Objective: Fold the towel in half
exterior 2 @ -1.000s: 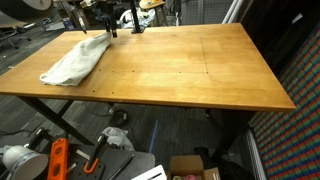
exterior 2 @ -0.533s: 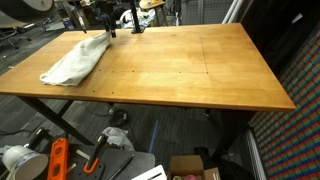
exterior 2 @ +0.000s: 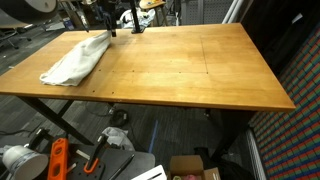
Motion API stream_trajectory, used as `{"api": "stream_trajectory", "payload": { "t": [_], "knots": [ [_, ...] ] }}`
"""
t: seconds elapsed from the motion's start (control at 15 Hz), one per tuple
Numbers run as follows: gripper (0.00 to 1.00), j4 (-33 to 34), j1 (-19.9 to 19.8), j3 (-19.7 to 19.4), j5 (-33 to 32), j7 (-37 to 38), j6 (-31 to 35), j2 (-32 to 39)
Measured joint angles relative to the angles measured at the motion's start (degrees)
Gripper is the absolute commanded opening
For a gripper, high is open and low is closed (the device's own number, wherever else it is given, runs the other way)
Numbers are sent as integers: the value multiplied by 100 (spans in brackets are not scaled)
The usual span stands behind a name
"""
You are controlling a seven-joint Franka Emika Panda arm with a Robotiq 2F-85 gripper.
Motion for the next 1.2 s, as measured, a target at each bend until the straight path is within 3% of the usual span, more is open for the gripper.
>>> {"api": "stream_trajectory", "payload": {
  "t": [0.67,1.2],
  "knots": [
    [100,24,-100,-3,5,307,482,15],
    [100,13,-182,364,28,-1747,447,-151]
  ]
}}
